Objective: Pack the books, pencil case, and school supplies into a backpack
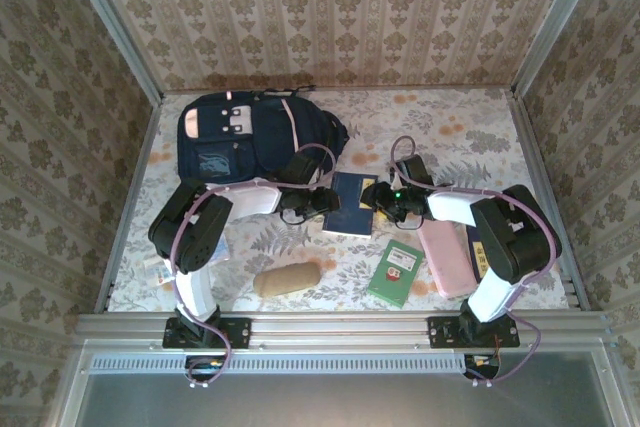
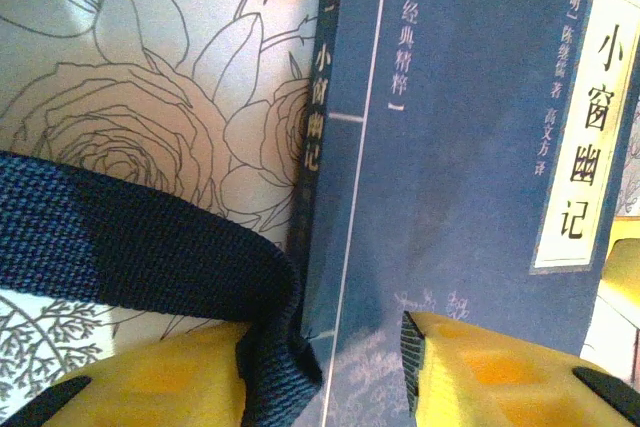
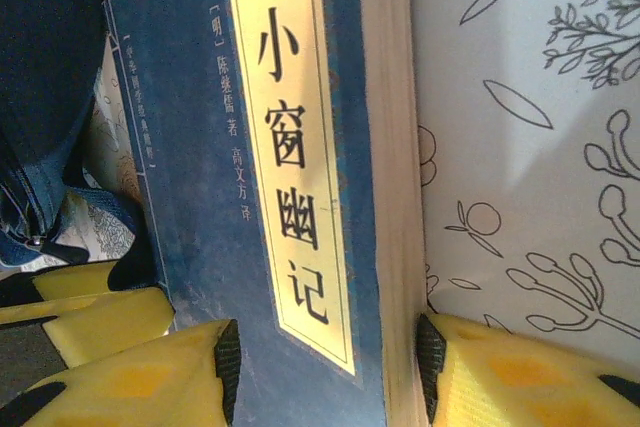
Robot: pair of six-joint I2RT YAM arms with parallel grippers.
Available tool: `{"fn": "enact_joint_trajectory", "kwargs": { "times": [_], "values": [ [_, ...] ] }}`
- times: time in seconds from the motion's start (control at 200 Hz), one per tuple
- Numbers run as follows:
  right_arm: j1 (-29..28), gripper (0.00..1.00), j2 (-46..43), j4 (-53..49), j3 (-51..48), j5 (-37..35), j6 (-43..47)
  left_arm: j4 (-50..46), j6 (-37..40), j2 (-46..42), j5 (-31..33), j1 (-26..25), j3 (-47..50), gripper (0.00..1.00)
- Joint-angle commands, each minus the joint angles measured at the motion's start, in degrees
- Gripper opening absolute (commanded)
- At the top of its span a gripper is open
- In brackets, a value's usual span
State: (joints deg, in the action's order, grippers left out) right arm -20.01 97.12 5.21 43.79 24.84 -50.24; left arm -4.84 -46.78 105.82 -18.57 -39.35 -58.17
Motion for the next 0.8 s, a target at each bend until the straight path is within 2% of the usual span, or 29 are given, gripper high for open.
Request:
{"fn": "enact_joint_trajectory", "kwargs": {
  "times": [0.0,0.32,0.44,0.59,0.795],
  "values": [
    [-0.8,0.48,-2.2,2.1,-0.5,4.5,-1.8,8.4,-0.2,5.4,-3.9,-3.5,-0.9,0.43],
    [-0.8,0.39,-5.0,-0.8,0.4,3.7,-1.0,7.5,0.8,5.9,-4.0,-3.8,-1.2,0.40],
    [-0.7,0.30,-5.3,-3.2,1.2,2.8,0.4,7.4,1.1,5.8,-4.3,-4.0,-1.2,0.40],
    [-0.7,0.27,-5.4,-5.6,1.6,0.3,1.2,5.5,2.5,4.8,-3.4,-4.2,-1.5,0.40],
    [-0.8,0.27,-6.3,-4.8,2.0,2.5,-0.6,5.1,2.8,5.0,-3.6,-4.3,-1.5,0.40]
  ]
}}
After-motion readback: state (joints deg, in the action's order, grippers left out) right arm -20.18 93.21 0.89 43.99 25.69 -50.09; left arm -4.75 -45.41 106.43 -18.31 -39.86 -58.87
